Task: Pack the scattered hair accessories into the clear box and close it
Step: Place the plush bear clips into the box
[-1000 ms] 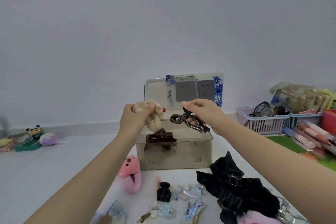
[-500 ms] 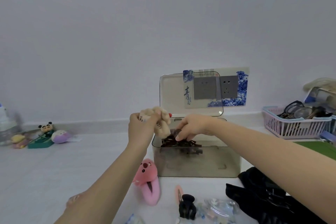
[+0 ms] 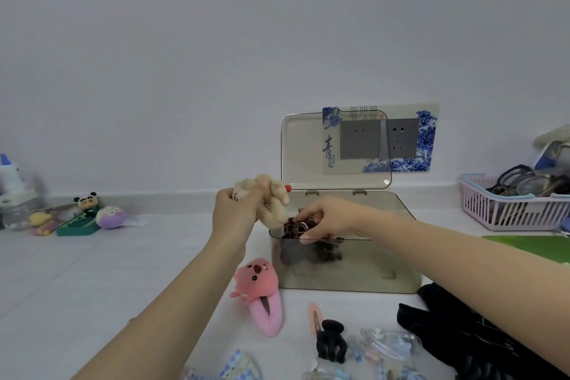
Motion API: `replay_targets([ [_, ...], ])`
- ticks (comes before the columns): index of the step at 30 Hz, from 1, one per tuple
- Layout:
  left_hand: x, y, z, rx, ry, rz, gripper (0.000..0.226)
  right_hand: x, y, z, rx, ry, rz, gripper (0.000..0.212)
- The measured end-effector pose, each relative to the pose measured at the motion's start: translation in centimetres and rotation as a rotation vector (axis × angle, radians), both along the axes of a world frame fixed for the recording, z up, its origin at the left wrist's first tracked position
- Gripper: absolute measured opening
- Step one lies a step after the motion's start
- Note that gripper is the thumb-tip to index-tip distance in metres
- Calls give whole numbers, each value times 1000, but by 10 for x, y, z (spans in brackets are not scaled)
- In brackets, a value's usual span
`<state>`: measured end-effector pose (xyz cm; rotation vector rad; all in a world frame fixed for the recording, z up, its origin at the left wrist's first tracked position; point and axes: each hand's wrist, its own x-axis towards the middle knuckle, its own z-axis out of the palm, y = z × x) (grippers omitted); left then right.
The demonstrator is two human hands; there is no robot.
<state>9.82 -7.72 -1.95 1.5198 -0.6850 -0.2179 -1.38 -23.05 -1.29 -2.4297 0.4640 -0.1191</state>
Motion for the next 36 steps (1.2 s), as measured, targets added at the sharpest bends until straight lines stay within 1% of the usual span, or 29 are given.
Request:
replay_targets([
  [2,-3,3,1,3,0,-16,48,0,1,-2,-35,4,6,48],
  [7,-12,8,0,-28,11,-37,39,3,5,-2,-50,-23,-32,41],
  [10,-14,11,-2,-31,28,-61,37,1,5,-1,-67,-23,-28,44],
  [13,-16,11,-3,-41,41,-80,36,-3,3,1,-38,-27,-20,46],
  [17,-22,12,-2,-32,34,-93,35,-7,1,3,17,-52,-9,40],
  [21,-23,14,0,-49,21,-50,34,-20,3,12,63,-125,-41,36],
  [23,-30,15,7,-66,7,-48,29,-28,4,21,112,-204,-100,32],
  [24,-34,15,12,-64,-8,-60,25,-33,6,26,168,-255,-133,33],
  [27,-42,10,31,-19,-115,-134,33,-46,10,45,471,-376,-132,41],
  [29,-44,3,42,44,-205,-236,38,-53,12,54,617,-377,-78,43],
  [30,-46,-2,47,81,-251,-284,40,-56,12,56,625,-367,-51,42],
  [32,-47,-12,54,138,-324,-351,44,-59,7,57,560,-341,-12,41],
  [34,-46,-21,58,192,-358,-409,51,-61,0,53,545,-323,-23,51],
  [36,-41,-28,59,259,-336,-504,62,-62,-8,48,596,-316,-55,68],
])
